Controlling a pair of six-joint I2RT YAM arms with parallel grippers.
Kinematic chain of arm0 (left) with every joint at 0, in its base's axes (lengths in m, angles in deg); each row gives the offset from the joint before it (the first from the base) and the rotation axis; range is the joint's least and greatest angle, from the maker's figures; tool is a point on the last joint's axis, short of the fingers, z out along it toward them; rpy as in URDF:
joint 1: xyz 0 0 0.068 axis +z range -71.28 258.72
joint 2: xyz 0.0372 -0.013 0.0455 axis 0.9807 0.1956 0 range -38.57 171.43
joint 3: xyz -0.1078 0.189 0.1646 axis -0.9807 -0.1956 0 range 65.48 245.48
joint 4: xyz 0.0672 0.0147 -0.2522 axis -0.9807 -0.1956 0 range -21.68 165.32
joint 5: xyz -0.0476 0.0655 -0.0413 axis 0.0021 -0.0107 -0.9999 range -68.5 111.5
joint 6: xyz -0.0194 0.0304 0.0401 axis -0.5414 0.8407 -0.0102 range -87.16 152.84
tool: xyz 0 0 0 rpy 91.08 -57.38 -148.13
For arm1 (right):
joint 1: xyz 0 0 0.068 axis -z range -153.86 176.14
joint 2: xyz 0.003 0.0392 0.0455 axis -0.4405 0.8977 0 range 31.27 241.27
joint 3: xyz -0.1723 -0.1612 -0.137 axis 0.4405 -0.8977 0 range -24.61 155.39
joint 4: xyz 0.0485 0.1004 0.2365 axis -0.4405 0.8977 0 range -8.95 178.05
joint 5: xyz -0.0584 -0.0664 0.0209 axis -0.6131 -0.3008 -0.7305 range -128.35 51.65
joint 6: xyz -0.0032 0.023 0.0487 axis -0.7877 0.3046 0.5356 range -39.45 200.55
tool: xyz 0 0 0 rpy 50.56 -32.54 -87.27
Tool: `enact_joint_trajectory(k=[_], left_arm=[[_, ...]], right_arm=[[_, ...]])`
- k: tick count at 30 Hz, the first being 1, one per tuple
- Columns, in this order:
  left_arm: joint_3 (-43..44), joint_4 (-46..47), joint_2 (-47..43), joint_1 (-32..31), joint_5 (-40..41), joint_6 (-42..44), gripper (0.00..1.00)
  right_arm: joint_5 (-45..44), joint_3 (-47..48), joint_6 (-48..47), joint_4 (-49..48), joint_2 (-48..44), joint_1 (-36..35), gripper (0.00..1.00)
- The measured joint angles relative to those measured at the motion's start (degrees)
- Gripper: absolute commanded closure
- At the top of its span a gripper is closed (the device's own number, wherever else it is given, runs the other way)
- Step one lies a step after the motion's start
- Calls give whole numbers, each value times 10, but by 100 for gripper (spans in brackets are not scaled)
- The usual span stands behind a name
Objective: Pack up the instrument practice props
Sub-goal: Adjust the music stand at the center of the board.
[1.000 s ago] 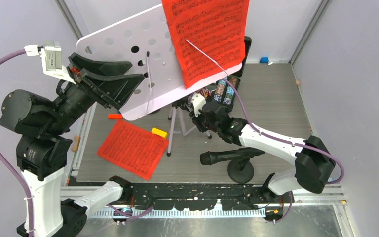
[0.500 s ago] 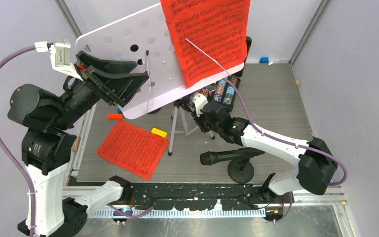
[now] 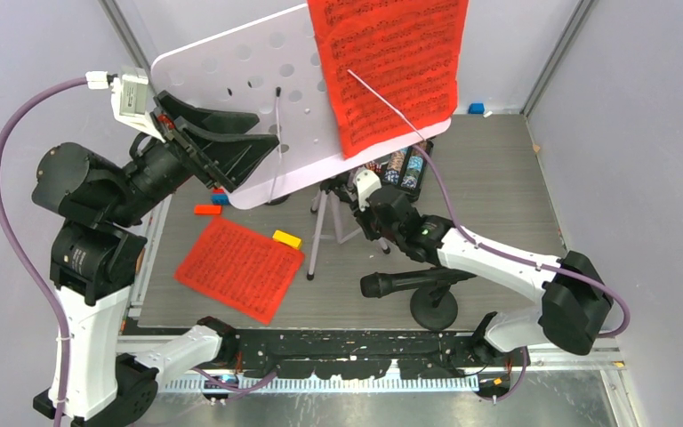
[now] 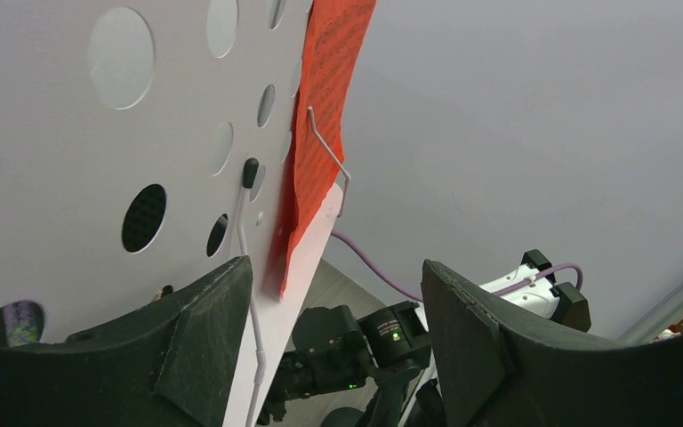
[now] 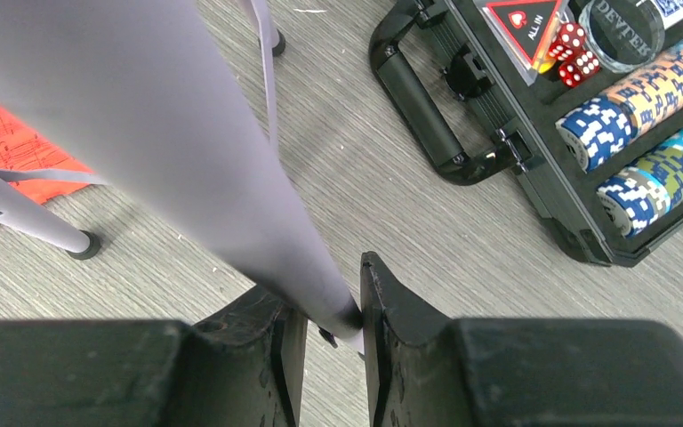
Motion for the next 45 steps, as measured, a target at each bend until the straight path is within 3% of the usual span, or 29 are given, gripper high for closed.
enact_joint_trajectory(k=[4, 7, 11, 20, 34, 45], left_arm=[[0, 0, 0, -1, -2, 0, 28], [0, 0, 0, -1, -1, 0, 28], [-3, 1, 0, -1, -1, 0, 28], [-5, 4, 0, -3, -1, 0, 28], [-5, 6, 2, -3, 2, -3, 28], [-6, 8, 2, -3, 3, -5, 28]], right_arm=[[-10, -19, 15, 0, -18, 0, 84], [-17, -30, 25, 2, -31, 0, 64], [-29, -37, 27, 2, -37, 1, 47], [-56, -67, 25, -20, -61, 5, 22], [-38, -202, 19, -105, -194, 5, 18], [-24, -232, 7, -141, -236, 6, 18]])
